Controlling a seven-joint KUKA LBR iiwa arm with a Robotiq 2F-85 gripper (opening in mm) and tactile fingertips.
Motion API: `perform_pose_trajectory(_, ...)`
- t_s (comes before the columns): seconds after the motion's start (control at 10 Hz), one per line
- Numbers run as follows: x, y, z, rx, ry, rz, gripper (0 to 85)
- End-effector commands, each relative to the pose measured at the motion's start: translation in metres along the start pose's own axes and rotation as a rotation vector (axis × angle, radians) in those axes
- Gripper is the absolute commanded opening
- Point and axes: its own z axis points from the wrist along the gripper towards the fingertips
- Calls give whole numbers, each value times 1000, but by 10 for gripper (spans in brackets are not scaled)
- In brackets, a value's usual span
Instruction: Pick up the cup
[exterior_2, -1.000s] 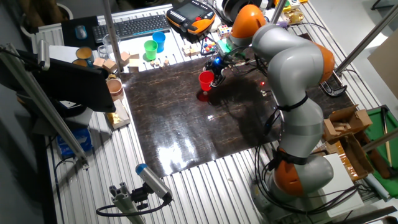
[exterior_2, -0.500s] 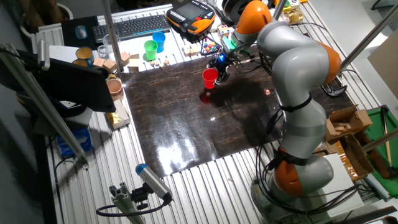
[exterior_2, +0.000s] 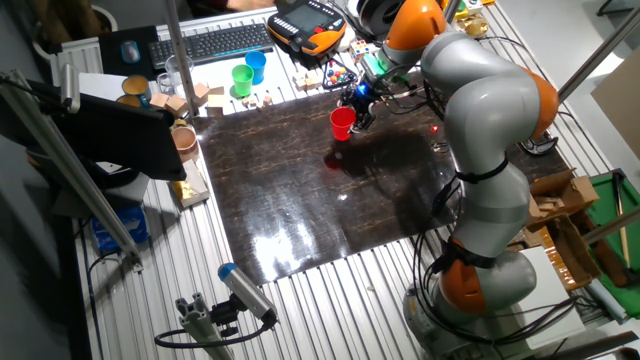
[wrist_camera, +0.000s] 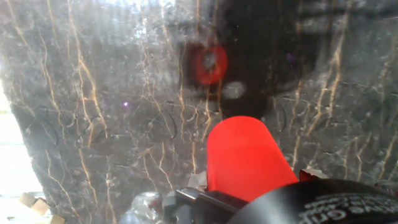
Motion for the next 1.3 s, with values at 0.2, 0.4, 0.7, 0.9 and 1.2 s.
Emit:
perform_pose_trajectory(0.2,0,-7,-7,-16,32,18,717)
perform_pose_trajectory(0.4,0,-9,-11,-20,24,6,717)
perform_pose_trajectory(0.7,-3,-9,-15,-14,22,-15,717)
perform_pose_trajectory(0.9,1,-9,-17,-9,22,-11,717)
perform_pose_trajectory(1.2,4,-10,-16,-7,36,-1,717)
